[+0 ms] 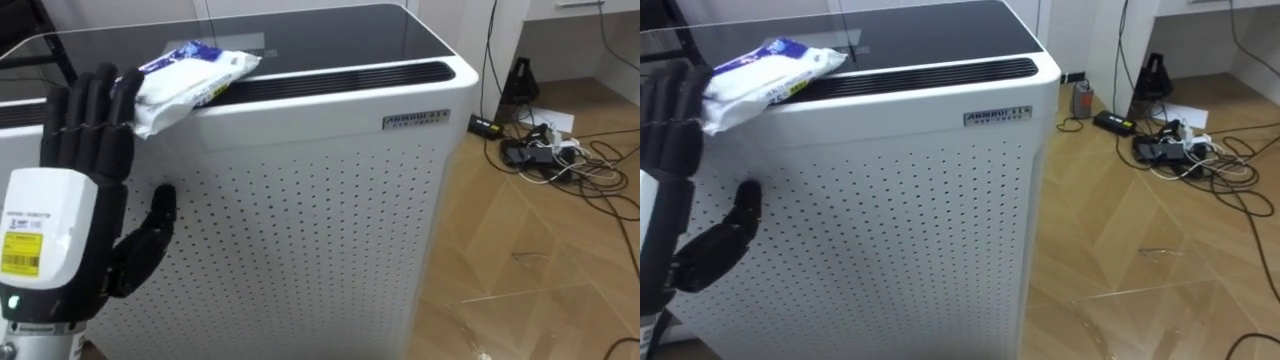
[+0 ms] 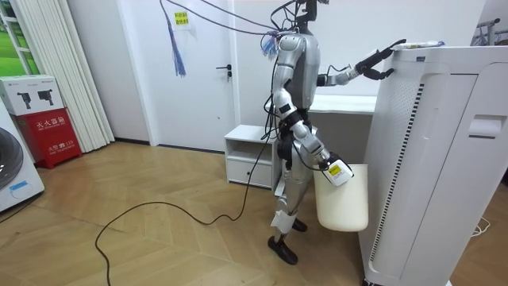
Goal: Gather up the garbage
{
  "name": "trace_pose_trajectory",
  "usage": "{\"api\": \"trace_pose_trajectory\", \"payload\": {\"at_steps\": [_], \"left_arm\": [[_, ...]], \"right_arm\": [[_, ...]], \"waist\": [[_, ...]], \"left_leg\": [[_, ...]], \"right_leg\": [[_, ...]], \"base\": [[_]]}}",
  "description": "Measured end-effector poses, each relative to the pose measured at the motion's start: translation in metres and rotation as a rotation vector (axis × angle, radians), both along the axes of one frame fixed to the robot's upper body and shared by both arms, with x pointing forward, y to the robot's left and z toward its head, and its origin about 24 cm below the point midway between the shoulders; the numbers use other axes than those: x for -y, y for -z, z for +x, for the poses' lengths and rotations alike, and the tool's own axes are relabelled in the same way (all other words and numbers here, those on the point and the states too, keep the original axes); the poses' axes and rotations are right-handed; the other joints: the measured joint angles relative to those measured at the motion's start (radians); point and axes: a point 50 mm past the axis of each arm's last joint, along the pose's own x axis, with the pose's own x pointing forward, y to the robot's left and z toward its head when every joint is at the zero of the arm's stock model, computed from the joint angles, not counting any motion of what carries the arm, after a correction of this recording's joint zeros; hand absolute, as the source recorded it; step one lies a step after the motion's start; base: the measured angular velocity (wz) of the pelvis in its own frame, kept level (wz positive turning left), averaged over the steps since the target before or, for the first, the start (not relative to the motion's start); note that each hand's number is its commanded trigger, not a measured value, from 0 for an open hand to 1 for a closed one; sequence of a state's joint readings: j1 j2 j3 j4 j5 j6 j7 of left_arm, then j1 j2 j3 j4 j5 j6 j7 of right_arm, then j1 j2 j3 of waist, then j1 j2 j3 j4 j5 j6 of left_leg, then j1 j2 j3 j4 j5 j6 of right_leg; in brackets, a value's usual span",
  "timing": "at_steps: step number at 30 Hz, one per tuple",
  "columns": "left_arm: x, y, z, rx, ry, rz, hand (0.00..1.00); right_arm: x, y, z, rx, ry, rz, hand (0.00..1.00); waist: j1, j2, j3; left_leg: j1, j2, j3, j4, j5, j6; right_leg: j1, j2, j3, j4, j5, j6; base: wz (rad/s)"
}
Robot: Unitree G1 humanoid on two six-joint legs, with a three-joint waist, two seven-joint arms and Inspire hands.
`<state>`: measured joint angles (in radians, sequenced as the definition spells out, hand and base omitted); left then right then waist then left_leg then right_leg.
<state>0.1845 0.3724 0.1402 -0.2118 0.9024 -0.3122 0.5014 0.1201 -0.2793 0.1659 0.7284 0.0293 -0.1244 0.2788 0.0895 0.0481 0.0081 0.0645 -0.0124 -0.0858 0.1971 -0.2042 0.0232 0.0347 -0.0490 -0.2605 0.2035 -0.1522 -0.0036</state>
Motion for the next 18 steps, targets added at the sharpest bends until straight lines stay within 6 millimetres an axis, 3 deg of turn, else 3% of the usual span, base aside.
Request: {"api": "trace_pose_trajectory", "payload": {"at_steps": [10,11,12,13,14,18], "left_arm": [[-0.0006,0.0018,0.0027,-0.074,-0.028,0.050,0.00],[-0.0007,0.0018,0.0030,-0.081,-0.033,0.059,0.11],[-0.0007,0.0020,0.0031,-0.085,-0.035,0.065,0.57],[-0.0007,0.0015,0.0033,-0.091,-0.040,0.070,0.72],[-0.0006,0.0009,0.0034,-0.094,-0.041,0.071,1.00],[0.0009,-0.0042,0.0042,-0.084,-0.037,0.076,1.00]], "right_arm": [[0.0082,-0.0010,-0.0014,-0.024,-0.011,-0.015,1.00],[0.0095,-0.0013,-0.0016,-0.028,-0.015,-0.018,1.00],[0.0100,-0.0012,-0.0018,-0.031,-0.016,-0.019,1.00],[0.0105,-0.0009,-0.0023,-0.038,-0.016,-0.020,1.00],[0.0106,-0.0007,-0.0026,-0.042,-0.016,-0.022,1.00],[0.0109,-0.0002,-0.0030,-0.049,-0.014,-0.023,1.00]], "waist": [[0.002,0.032,-0.0064],[0.001,0.035,-0.0062],[0.002,0.035,-0.0061],[0.002,0.035,-0.0060],[0.002,0.036,-0.0057],[0.002,0.031,-0.0027]], "left_leg": [[0.001,-0.001,0.002,-0.002,0.004,0.000],[0.001,-0.001,0.002,-0.007,0.004,-0.001],[0.001,-0.001,0.002,-0.010,0.005,-0.001],[0.002,0.000,0.002,-0.012,0.006,-0.002],[0.002,0.000,0.002,-0.012,0.006,-0.002],[0.003,-0.001,0.001,-0.009,0.009,-0.001]], "right_leg": [[0.001,-0.001,0.005,0.003,0.000,0.000],[0.000,-0.001,0.005,0.003,0.000,0.000],[0.000,-0.001,0.006,0.003,0.001,0.000],[0.000,-0.001,0.006,0.003,0.001,0.000],[-0.001,-0.001,0.006,0.002,0.001,0.000],[0.001,-0.002,0.005,0.005,0.001,0.000]], "base": [[0.00],[0.00],[0.00],[0.00],[0.00],[0.00]]}}
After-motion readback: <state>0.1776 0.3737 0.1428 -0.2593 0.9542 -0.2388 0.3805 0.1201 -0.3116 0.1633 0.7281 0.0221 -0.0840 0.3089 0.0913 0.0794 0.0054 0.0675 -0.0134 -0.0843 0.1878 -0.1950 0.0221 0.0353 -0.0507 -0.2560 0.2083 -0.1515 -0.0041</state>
